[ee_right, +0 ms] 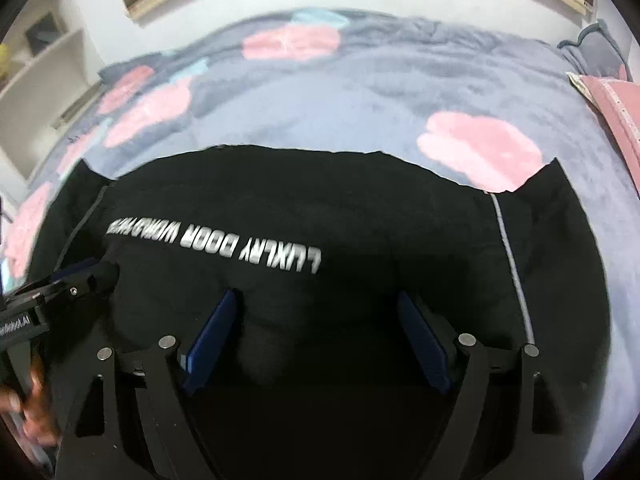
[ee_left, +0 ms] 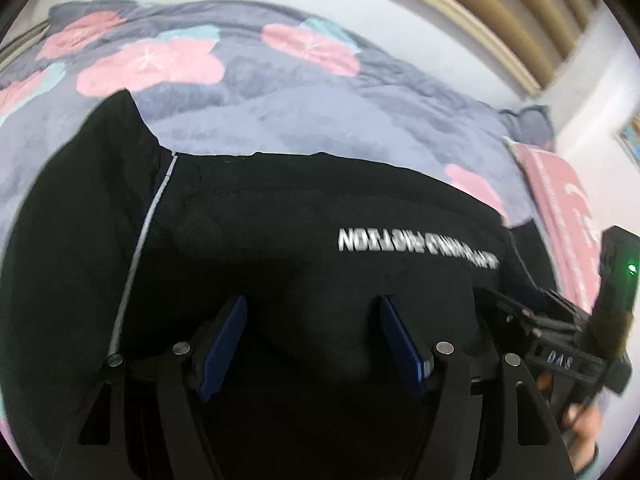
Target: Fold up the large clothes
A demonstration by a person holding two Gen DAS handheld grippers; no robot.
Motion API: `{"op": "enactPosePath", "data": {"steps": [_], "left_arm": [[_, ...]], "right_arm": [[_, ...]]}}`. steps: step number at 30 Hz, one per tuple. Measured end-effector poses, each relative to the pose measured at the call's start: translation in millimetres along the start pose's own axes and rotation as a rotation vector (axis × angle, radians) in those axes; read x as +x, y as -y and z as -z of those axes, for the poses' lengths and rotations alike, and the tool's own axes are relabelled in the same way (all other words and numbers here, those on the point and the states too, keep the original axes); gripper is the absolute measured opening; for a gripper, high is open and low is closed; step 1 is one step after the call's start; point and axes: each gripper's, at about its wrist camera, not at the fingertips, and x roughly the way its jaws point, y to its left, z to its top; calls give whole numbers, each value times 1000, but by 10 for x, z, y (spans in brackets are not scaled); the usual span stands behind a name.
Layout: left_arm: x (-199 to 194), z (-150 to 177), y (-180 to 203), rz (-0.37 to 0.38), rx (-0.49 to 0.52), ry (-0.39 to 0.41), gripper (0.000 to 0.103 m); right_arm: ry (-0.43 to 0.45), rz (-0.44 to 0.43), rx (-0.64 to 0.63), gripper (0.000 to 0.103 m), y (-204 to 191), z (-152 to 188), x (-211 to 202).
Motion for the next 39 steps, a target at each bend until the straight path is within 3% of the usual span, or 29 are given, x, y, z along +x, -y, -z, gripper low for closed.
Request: {"op": "enactPosePath", "data": {"steps": [5, 8, 11, 15, 18, 21, 23, 27, 31, 36, 37, 39], "left_arm": [[-678, 135, -176, 89, 44, 70, 71], [-1060, 206, -336, 72, 38, 123, 71], [-1395, 241, -596, 56, 19, 172, 73], [-1539, 243, -976, 28, -69, 189, 77], [-1415, 253, -1247, 65, -162, 151, 78], [-1024, 292, -1406, 100, -195, 33, 78], [-760, 363, -1544, 104, -256, -1, 78], [-435, 426, -1675, 249, -328, -14, 78], [-69, 425, -1842, 425, -424, -123, 80], [-2, 352, -1837, 462, -421, -180, 80], [7, 338, -1831, 462, -425, -177, 80], [-29, 306, -1785, 462, -421, -139, 60]], "right_arm": [[67, -62, 15, 84, 180, 254, -553], [79, -71, 48, 84, 397, 400, -849], [95, -25, 49, 85, 583, 531, -1078], [91, 28, 68, 85, 804, 628, -1172], [71, 19, 121, 85, 981, 685, -1094], [62, -14, 173, 85, 1178, 770, -1027], [33, -32, 201, 85, 1267, 805, -894], [-15, -97, 250, 85, 1432, 855, -637], [-54, -203, 324, 93, 1585, 907, -382], [-97, -339, 335, 97, 1620, 918, -87], [-94, -348, 326, 93, 1600, 912, -83], [-89, -409, 312, 75, 1539, 914, -114]]}}
